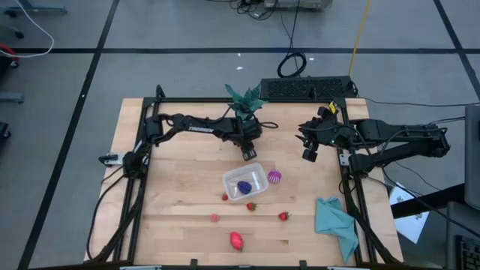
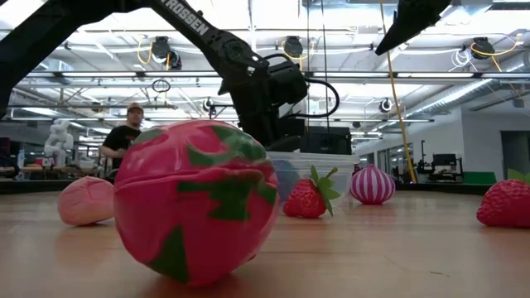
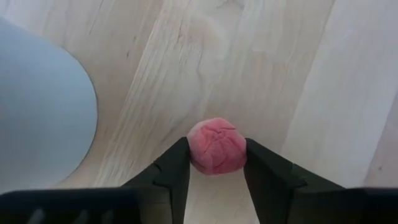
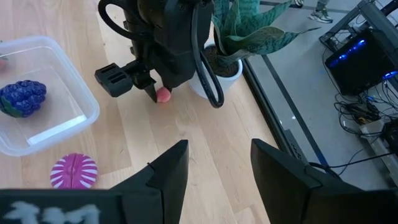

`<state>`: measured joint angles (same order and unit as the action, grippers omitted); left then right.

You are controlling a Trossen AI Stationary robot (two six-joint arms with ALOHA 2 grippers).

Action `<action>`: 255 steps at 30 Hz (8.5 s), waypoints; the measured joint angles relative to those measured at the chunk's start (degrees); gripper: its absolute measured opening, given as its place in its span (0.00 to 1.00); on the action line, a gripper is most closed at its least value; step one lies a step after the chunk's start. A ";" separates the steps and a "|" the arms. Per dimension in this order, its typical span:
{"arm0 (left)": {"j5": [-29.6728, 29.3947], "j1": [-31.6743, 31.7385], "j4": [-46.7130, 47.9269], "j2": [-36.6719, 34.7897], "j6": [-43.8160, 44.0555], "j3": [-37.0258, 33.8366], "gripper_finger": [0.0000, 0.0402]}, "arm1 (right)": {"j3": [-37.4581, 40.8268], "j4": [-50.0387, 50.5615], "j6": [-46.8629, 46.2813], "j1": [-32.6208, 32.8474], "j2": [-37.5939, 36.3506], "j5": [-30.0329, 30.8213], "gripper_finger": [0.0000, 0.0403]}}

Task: Pick and placing Produce into tupperware
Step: Put the top peach into the transparent bin, then put the onion into the transparent bin

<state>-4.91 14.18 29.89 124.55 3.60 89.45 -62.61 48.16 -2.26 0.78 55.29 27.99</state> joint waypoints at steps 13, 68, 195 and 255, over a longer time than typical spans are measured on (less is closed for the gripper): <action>-1.11 -1.56 4.79 -2.60 -0.46 5.84 0.30 | 0.00 0.13 -0.04 0.01 0.00 -0.02 0.41; -9.73 -28.00 24.43 -10.84 22.21 2.83 0.30 | 0.00 2.38 -3.07 0.02 -0.44 0.39 0.41; -27.56 -33.49 58.46 -65.07 52.19 -22.43 0.46 | -3.54 8.93 -17.37 3.58 12.45 -22.44 0.41; -26.67 -33.50 56.39 -65.05 52.19 -22.43 0.46 | -3.48 5.55 -16.12 4.09 25.31 -26.62 0.79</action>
<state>-31.57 -19.33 86.28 59.51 55.79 67.02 -66.08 53.71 -18.38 4.86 80.60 1.37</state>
